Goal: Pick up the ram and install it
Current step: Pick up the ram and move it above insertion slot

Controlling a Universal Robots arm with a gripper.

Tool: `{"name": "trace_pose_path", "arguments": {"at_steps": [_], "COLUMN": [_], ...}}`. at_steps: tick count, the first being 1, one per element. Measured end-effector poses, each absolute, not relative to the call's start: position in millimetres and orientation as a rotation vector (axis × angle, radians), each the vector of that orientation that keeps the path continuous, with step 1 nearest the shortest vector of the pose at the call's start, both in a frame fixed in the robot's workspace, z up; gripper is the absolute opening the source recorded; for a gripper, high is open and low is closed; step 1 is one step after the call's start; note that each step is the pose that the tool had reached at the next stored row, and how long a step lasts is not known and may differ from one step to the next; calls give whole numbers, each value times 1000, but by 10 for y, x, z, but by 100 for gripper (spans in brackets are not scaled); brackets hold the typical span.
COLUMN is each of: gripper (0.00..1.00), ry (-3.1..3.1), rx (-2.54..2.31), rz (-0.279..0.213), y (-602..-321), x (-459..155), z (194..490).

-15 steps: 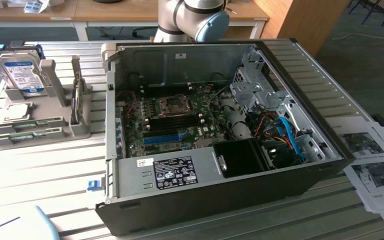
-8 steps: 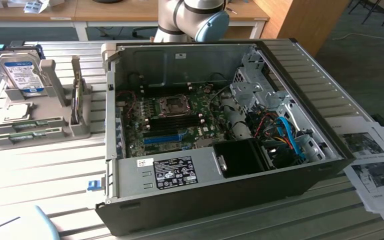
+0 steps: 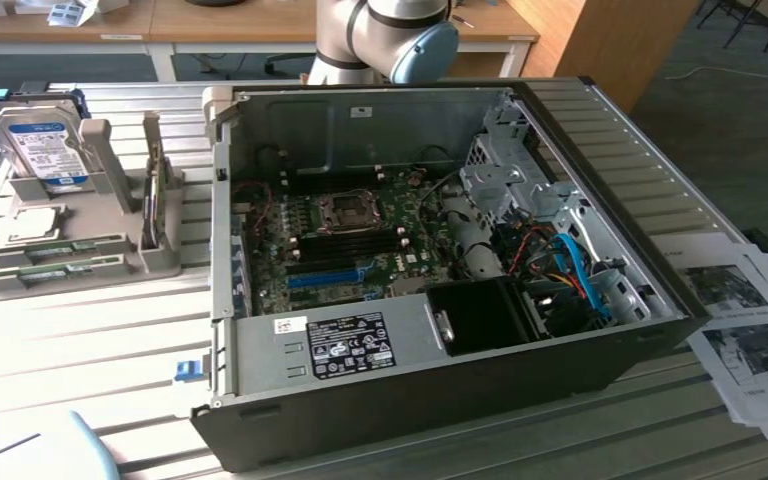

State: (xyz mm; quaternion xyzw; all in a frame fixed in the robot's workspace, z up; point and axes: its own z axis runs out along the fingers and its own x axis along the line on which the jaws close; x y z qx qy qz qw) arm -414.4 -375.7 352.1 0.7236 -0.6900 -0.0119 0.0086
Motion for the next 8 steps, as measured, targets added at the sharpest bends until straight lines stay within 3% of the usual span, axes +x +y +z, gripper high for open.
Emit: {"name": "trace_pose_path", "arguments": {"at_steps": [8], "gripper": [9], "ry": [-2156], "rx": [2261], "rz": [-37], "y": [-3757], "x": [-4144], "z": [3376]}}
